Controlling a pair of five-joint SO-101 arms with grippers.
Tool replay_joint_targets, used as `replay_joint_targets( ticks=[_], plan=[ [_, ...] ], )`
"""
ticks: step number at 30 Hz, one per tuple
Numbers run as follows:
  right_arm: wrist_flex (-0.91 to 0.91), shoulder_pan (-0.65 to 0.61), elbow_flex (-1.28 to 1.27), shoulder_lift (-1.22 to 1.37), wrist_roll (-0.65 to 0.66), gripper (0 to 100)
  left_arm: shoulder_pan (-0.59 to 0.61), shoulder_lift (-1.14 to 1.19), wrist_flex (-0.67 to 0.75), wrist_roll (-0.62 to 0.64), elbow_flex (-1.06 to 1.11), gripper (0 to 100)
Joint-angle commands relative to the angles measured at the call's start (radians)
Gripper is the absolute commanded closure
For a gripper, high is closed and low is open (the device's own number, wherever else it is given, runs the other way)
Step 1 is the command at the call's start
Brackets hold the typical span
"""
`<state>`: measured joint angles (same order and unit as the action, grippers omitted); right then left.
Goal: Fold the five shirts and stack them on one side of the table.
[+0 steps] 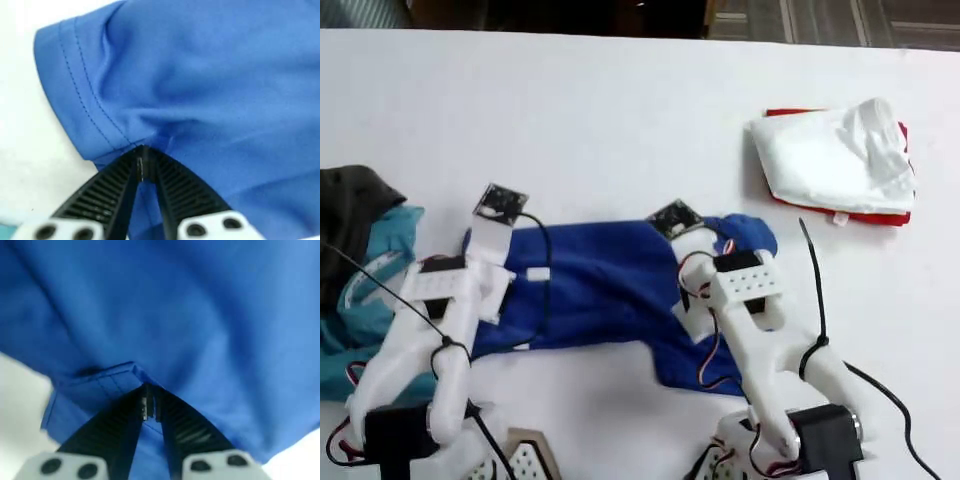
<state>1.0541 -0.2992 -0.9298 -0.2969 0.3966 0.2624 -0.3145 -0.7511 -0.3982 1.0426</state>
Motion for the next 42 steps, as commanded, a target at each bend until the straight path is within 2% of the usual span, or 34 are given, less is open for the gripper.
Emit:
replay_joint_targets(
  ticks=[1,6,11,13,15,20,25,29,34,42],
  plan=[
    [0.093,-0.010,0.002,-0.071,0.002,97.9,-0.012,-0.029,0.015,0.002,0.001,97],
    [0.196,-0.010,0.000,-0.234,0.020,97.9,-0.012,-0.029,0.026,0.003,0.001,97],
    [0.262,-0.001,-0.005,-0.427,0.206,97.9,-0.012,-0.029,0.028,0.009,0.001,97],
    [0.222,-0.001,-0.005,-0.473,0.229,97.9,-0.011,-0.029,0.028,0.046,0.001,97],
    [0.143,0.001,-0.012,-0.475,0.193,97.9,-0.009,-0.029,0.028,0.063,0.001,97],
    [-0.082,-0.002,-0.121,-0.340,0.155,97.9,-0.009,-0.029,0.028,0.064,0.001,97],
    [-0.110,-0.028,-0.132,-0.160,0.157,97.9,-0.009,-0.029,0.029,0.064,0.001,97],
    [-0.039,-0.160,-0.135,-0.143,0.167,97.9,-0.009,-0.029,0.029,0.066,0.001,97],
    [0.087,-0.335,-0.135,-0.193,0.275,97.9,-0.008,-0.029,0.029,0.068,0.001,97],
    [0.223,-0.358,-0.138,-0.367,0.290,97.9,-0.008,-0.029,0.029,0.069,0.001,97]
  ],
)
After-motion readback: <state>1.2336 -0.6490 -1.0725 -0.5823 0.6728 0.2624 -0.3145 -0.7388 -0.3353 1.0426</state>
